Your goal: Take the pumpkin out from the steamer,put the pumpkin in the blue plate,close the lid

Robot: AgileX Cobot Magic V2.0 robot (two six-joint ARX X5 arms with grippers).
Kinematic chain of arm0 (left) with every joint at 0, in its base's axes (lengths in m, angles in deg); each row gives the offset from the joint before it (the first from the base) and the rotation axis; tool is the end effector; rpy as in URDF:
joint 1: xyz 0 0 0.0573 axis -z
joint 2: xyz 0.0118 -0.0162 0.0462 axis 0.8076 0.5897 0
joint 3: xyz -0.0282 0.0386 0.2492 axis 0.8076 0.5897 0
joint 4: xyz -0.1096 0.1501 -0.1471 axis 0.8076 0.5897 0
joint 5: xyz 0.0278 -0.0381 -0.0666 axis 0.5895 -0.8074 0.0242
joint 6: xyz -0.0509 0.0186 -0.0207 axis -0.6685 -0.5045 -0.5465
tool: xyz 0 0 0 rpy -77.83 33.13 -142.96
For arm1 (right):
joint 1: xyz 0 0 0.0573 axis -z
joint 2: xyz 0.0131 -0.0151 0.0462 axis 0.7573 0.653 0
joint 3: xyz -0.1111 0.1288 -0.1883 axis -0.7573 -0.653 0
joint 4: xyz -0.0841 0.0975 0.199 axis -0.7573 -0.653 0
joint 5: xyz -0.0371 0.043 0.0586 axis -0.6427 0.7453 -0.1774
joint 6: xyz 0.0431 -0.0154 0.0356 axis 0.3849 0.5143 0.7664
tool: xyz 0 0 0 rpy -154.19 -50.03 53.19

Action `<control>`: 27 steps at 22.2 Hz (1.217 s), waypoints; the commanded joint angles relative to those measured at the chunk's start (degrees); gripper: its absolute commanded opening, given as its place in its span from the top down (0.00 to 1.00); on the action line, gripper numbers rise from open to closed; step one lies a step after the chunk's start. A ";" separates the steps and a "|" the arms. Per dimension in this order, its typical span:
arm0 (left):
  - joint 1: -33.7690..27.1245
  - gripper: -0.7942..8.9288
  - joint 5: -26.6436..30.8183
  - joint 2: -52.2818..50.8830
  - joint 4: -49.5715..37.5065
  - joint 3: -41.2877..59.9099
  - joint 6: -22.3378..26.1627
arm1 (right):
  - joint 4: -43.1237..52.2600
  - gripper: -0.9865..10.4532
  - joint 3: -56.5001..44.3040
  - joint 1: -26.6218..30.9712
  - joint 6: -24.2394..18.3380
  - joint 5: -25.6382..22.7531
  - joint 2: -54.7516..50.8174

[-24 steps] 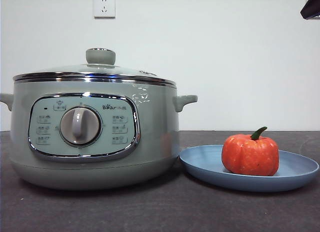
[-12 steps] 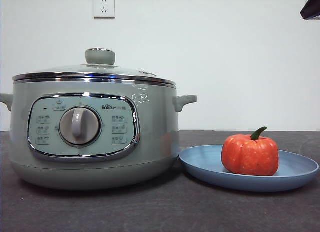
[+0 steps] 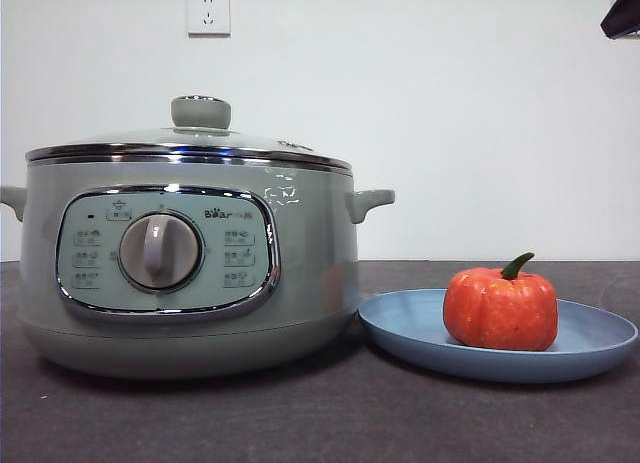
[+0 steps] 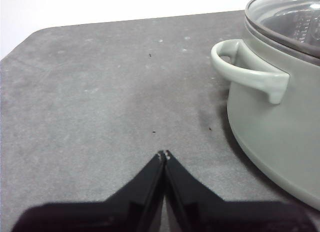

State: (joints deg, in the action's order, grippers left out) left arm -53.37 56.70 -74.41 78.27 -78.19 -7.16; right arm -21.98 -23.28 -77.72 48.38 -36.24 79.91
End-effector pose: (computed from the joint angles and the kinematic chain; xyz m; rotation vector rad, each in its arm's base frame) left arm 0.1003 -0.0011 0.1439 0.0590 0.2489 -0.0186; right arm 0.1064 0.0596 0.2742 -0.0950 0.4306 0.5333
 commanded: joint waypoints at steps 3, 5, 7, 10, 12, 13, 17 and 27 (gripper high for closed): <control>-0.20 0.92 0.00 -0.13 0.00 0.85 -0.59 | -0.07 0.91 -0.39 0.15 -3.96 -0.13 -1.55; -0.17 0.92 0.00 -0.13 -0.02 0.85 -0.59 | 3.10 0.91 -2.21 4.13 -8.61 -1.01 -6.40; -0.20 0.92 0.02 -0.13 0.00 0.85 -0.59 | 11.80 0.91 -7.80 11.87 -10.91 3.89 -12.02; -0.20 0.92 0.00 -0.13 -0.02 0.85 -0.59 | 20.46 0.91 -17.84 23.69 -11.08 11.41 -19.71; -0.20 0.92 0.02 -0.13 0.00 0.85 -0.59 | 21.42 0.91 -23.34 27.47 -10.80 12.15 -23.23; -0.20 0.92 0.00 -0.13 -0.02 0.85 -0.59 | 21.44 0.91 -24.83 27.89 -10.80 12.24 -24.13; -0.17 0.92 0.00 -0.13 -0.02 0.85 -0.59 | 21.49 0.91 -30.64 28.06 -10.82 11.96 -27.26; -0.17 0.92 0.00 -0.13 -0.02 0.85 -0.59 | 20.90 0.91 -36.63 27.89 -4.35 12.00 -31.26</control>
State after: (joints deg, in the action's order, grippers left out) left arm -53.37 56.72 -74.41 78.29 -78.21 -7.18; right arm -1.19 -59.12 -49.74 41.63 -24.31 48.92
